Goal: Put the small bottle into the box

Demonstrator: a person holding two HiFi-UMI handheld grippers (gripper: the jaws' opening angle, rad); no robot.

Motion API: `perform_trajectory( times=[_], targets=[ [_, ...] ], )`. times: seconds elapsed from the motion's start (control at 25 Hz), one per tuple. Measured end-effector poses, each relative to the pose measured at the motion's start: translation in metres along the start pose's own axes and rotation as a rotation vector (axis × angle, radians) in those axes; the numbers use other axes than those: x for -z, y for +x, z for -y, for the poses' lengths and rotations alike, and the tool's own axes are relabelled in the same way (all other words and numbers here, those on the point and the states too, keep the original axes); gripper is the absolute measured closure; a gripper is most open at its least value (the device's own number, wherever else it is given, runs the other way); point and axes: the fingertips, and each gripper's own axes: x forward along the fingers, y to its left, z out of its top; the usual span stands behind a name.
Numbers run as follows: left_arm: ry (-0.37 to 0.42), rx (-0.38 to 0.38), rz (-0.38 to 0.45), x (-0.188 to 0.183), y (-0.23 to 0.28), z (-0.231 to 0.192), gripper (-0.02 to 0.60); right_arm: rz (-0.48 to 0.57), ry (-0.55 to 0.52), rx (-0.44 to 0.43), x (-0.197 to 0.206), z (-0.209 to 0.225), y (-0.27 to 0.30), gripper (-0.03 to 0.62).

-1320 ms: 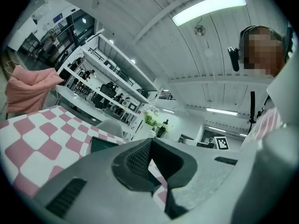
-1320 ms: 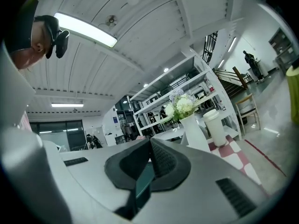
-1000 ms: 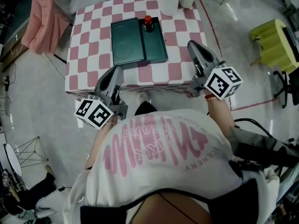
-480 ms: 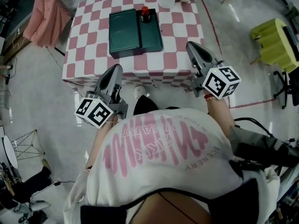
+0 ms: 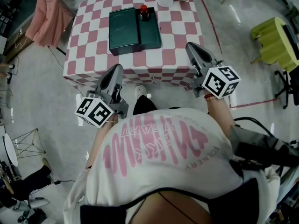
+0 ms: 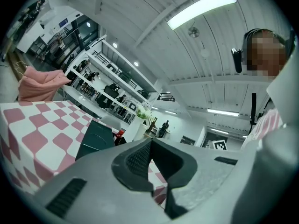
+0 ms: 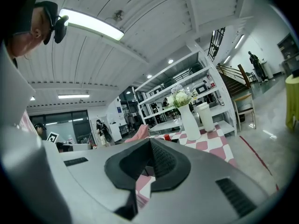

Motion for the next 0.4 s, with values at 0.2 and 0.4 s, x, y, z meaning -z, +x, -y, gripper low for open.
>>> perform_trajectory(
  times=[0.2, 0.4],
  targets=[
    [0.011, 0.001, 0.003, 0.0002, -0.0027, 0.0057, 0.574, 0.003, 0.0, -0.005, 0.0004, 0.0, -0.0031, 0.588],
    [0.008, -0.007, 0.002, 0.0015, -0.0065, 0.0093, 0.574, 0.0, 0.0, -0.009, 0.0001, -0.0009, -0.0071, 0.588]
  ],
)
